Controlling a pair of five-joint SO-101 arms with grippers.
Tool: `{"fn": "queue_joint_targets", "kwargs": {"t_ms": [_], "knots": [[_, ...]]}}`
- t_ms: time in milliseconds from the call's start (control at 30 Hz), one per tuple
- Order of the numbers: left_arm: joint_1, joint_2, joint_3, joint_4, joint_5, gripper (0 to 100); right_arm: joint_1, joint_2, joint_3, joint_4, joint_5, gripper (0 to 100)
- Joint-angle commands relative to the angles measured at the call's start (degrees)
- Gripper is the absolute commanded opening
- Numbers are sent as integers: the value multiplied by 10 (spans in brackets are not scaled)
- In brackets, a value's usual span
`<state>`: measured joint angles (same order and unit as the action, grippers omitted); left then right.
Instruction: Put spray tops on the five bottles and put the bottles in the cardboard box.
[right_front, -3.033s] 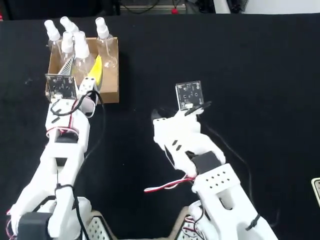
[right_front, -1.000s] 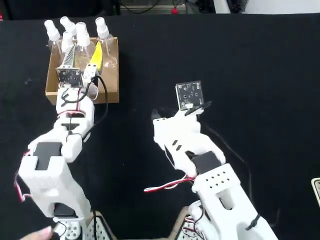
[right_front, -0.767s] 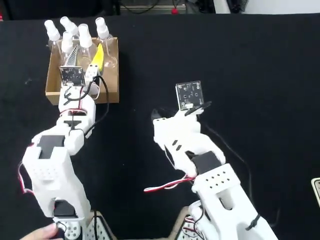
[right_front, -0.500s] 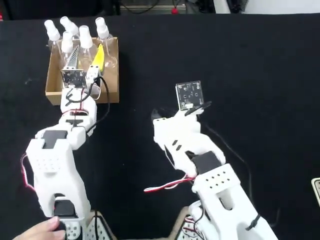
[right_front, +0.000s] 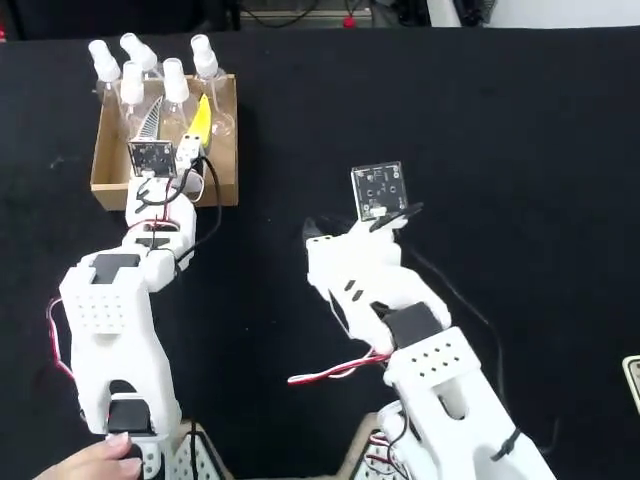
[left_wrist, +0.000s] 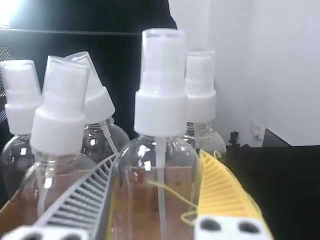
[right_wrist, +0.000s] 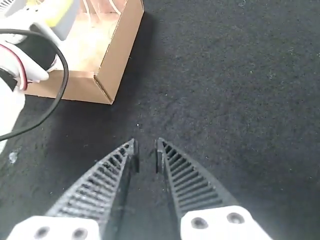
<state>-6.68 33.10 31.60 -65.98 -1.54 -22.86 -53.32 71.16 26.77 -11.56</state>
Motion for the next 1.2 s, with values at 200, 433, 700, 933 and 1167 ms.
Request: {"fn": "queue_joint_targets", "kwargs": {"t_ms": [200, 433, 700, 933, 1167], "knots": [[-6, -7, -22, -9, 4, 51, -6, 3, -6, -16, -2, 60], [-3, -7, -5, -9, 4, 52, -6, 2, -7, -16, -2, 60], [-6, -7, 0, -11, 4, 52, -5, 1, -7, -16, -2, 60], [-2, -7, 8, -10, 15, 195, -5, 1, -7, -16, -2, 60], [-7, -7, 27, -13, 36, 202, -5, 0, -7, -16, -2, 60]]}}
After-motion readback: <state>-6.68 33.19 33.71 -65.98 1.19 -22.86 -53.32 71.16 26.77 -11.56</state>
